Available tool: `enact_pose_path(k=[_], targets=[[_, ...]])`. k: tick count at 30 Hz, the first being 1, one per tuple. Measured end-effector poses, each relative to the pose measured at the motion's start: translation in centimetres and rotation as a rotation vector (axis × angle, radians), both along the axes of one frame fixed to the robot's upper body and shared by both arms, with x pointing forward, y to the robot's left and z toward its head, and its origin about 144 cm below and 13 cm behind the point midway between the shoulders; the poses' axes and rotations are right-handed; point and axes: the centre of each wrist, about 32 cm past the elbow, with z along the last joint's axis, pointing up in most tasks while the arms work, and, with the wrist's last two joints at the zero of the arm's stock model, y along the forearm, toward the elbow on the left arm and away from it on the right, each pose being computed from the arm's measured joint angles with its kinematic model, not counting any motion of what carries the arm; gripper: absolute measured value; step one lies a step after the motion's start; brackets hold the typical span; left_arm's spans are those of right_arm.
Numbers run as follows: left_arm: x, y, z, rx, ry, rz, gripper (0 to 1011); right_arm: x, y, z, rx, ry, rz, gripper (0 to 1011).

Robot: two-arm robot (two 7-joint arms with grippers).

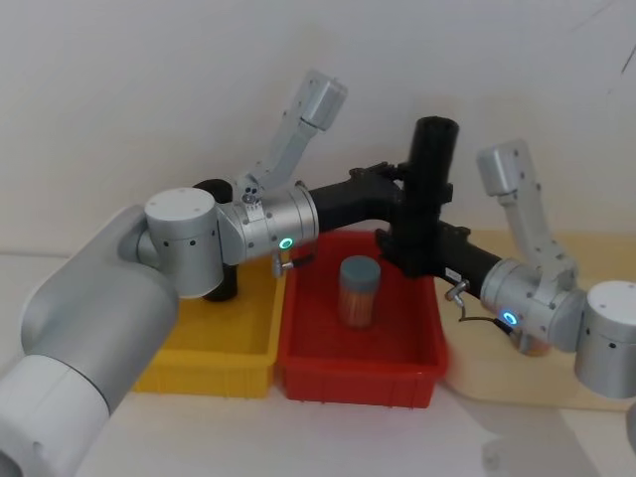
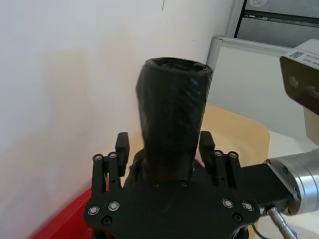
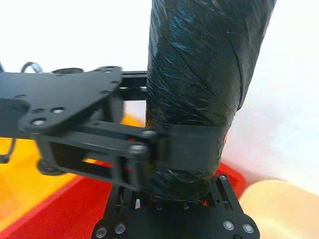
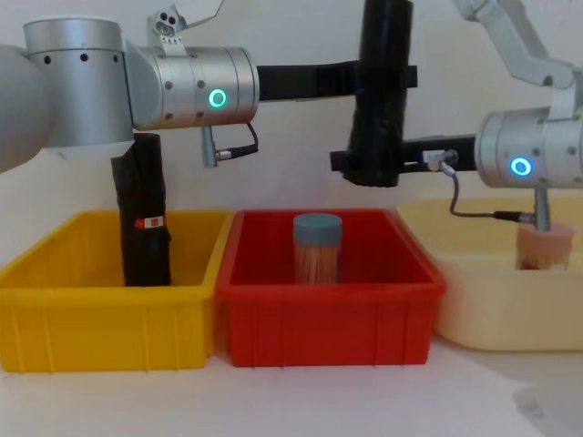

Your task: Pick up the garbage bag with the one hand and transfer it to the other hand.

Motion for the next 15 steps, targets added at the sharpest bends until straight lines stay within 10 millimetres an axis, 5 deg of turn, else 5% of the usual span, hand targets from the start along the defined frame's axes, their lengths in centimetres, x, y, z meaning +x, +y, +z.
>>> enact_pose_path(k=[7, 15], targets=[[0.0, 0.0, 0.0, 0.0, 0.0, 0.0, 997, -0.5, -1.4, 0.1, -0.003, -0.001, -0.085, 579], [0.0, 0.0, 0.0, 0.0, 0.0, 0.001, 1001, -0.9, -3.4, 0.1, -0.027, 0.002, -0.177, 579]])
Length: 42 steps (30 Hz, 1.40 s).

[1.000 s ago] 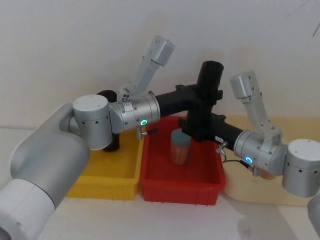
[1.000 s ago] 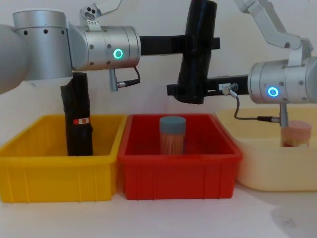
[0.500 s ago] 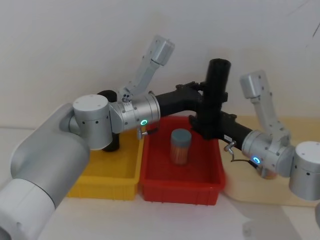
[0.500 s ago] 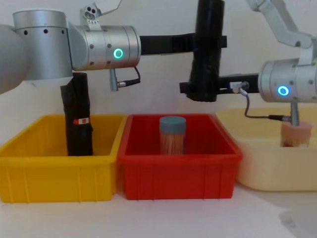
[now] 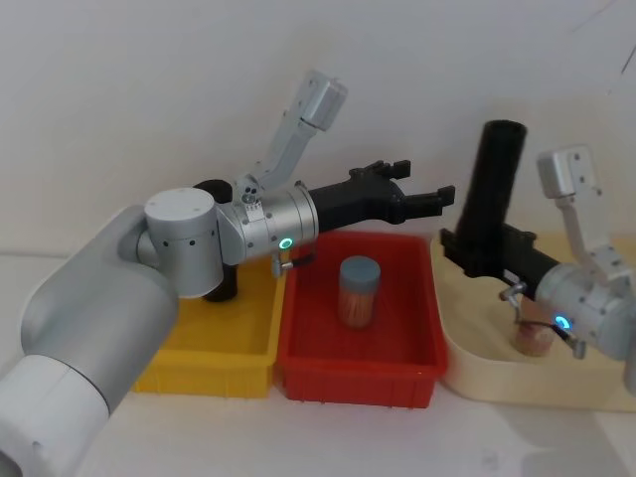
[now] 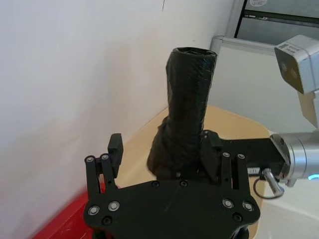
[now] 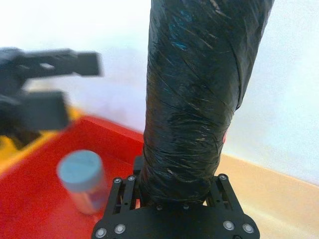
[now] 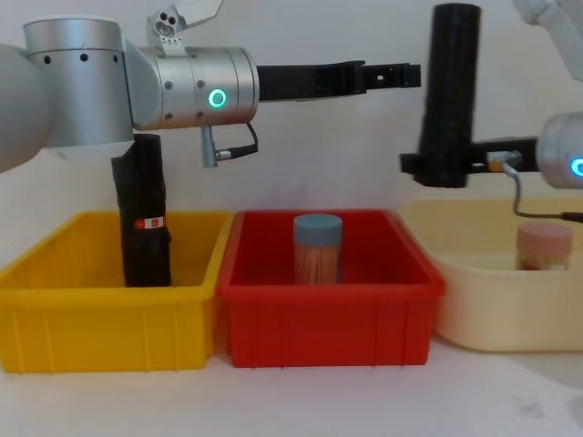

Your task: Pick up the garbage bag with the one hand and transfer it to the other hand.

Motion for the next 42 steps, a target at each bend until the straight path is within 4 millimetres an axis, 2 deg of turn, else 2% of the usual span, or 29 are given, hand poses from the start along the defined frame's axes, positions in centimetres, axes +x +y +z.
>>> enact_pose_path(k=[7, 12, 14, 16, 22, 42], targets=[[0.0, 0.0, 0.0, 0.0, 0.0, 0.0, 1001, -0.4, -2.3, 0.2, -0.071, 0.018, -0.073, 581], [0.0, 0.0, 0.0, 0.0, 0.0, 0.0, 1001, -0.5, -3.2, 0.3, -0.125, 0.031, -0.088, 702], [0.0, 0.0, 0.0, 0.0, 0.0, 0.0, 1001, -0.6, -3.7, 0.4, -0.149, 0.037, -0.091, 798], [0.0, 0.0, 0.0, 0.0, 0.0, 0.0, 1001, -0.6, -3.9, 0.4, -0.16, 0.041, -0.092, 826], [0.0, 0.0, 0.0, 0.0, 0.0, 0.0, 1001, -0.7, -4.5, 0.5, -0.199, 0.053, -0.096, 994], [0.0, 0.0, 0.0, 0.0, 0.0, 0.0, 1001, -1.0, -5.3, 0.9, -0.221, 0.048, -0.107, 999]])
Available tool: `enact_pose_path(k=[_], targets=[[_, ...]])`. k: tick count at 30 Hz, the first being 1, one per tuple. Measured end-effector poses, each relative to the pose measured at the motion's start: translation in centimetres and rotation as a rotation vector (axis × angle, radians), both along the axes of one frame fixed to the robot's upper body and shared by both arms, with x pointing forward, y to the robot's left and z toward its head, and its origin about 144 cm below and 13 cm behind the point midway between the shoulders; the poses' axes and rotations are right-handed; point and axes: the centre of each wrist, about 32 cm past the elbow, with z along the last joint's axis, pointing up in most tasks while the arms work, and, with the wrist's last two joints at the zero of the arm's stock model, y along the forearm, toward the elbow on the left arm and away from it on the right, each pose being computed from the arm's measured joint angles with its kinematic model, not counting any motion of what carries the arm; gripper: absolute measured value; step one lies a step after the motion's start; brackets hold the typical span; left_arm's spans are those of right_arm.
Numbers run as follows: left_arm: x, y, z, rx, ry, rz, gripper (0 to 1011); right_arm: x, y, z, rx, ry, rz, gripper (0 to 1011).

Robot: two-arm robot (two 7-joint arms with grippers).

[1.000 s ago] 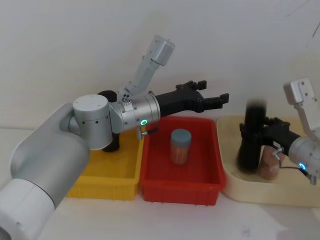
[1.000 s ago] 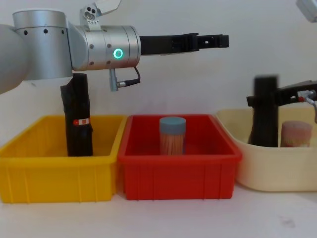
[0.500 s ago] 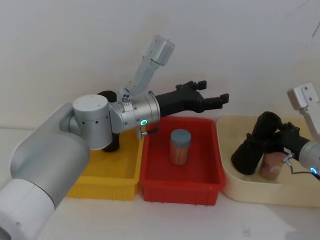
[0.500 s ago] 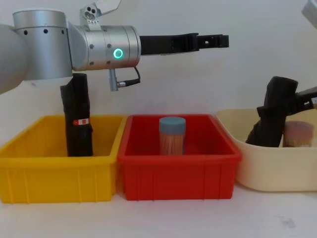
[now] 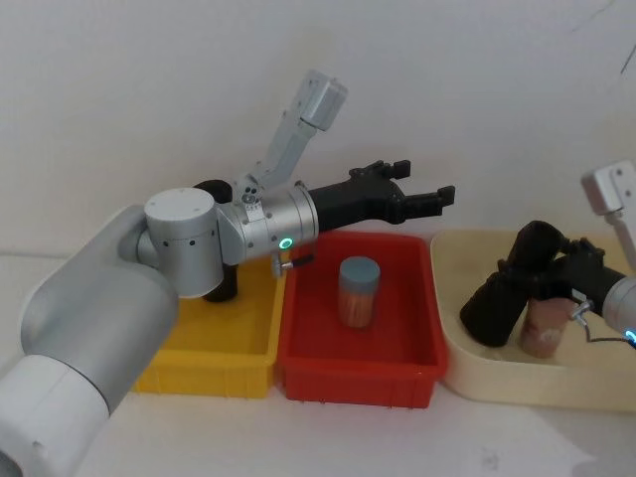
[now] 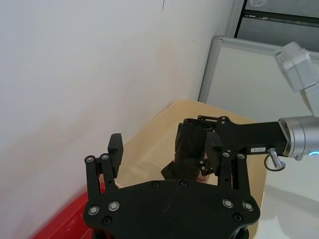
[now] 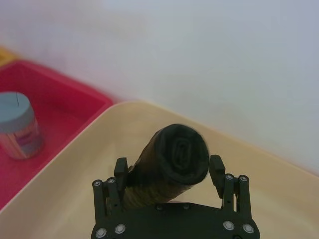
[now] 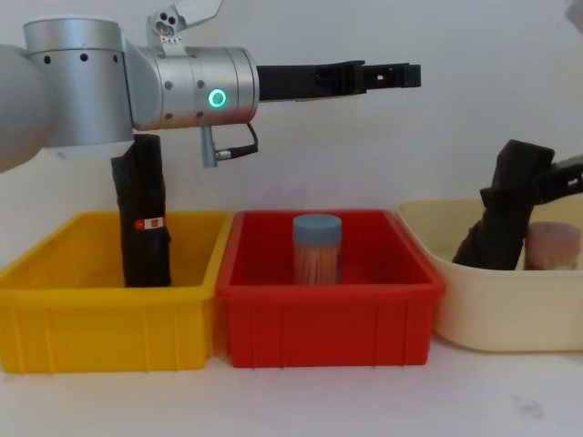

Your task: Pick up the garbage bag with the one hand and transfer it to the other hand.

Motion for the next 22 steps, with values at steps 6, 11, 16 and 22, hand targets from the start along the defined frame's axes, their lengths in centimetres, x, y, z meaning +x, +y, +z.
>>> enact_pose_path(k=[6, 11, 16, 22], targets=[[0.0, 0.0, 0.0, 0.0, 0.0, 0.0, 1001, -0.6, -0.5, 0.7, 0.051, -0.032, -0.011, 999], [0.0, 0.0, 0.0, 0.0, 0.0, 0.0, 1001, -1.1, -0.8, 1.1, 0.08, -0.047, -0.019, 999], [0.0, 0.0, 0.0, 0.0, 0.0, 0.0, 1001, -1.4, -1.1, 1.5, 0.101, -0.059, -0.025, 999], [0.0, 0.0, 0.0, 0.0, 0.0, 0.0, 1001, -1.7, -1.3, 1.7, 0.116, -0.068, -0.029, 999]])
